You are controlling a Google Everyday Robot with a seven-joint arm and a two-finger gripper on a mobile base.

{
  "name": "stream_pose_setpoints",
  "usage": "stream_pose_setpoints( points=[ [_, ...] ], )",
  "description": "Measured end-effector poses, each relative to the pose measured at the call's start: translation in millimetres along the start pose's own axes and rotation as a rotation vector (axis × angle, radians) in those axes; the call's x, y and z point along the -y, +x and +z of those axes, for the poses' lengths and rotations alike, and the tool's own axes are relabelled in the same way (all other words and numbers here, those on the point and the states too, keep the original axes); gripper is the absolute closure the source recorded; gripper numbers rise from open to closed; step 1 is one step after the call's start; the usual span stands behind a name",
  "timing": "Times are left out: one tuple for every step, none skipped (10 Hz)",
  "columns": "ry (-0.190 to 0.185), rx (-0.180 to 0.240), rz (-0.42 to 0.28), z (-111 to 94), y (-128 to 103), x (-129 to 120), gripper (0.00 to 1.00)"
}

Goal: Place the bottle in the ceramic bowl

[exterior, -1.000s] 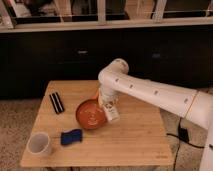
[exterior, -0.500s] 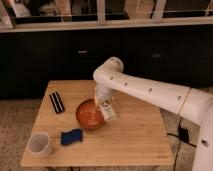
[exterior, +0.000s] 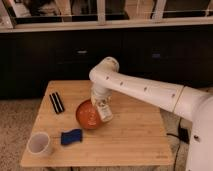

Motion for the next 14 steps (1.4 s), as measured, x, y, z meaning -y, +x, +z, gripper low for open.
stream_pose_setpoints(
  points=[
    [-0.001,0.001,0.003,1.3,0.6,-1.7,0.98],
    [-0.003,-0.001,0.000,2.3,2.7,-0.7,0.98],
    [0.000,0.001,-0.003,3.8,4.8,3.2,0.98],
    [0.000,0.002,-0.004,5.1,6.2,5.1,0.98],
    [0.001,0.003,-0.004,5.8,7.0,5.5,0.98],
    [0.002,0.005,-0.001,6.7,7.5,5.2,0.98],
    [0.000,0.004,-0.002,7.6,9.4,5.7,0.98],
    [0.000,0.006,-0.004,8.7,11.1,7.6,0.98],
    [0.003,0.007,-0.004,9.6,12.4,9.0,0.98],
    [0.002,0.008,-0.003,10.4,13.6,8.5,0.98],
    [0.002,0.009,0.000,11.0,14.0,7.2,0.98],
    [0.002,0.010,0.000,12.0,15.6,7.6,0.96],
    [0.002,0.011,-0.003,12.7,17.6,9.0,0.89],
    [0.003,0.012,-0.004,13.4,19.0,10.0,0.81]
  ],
)
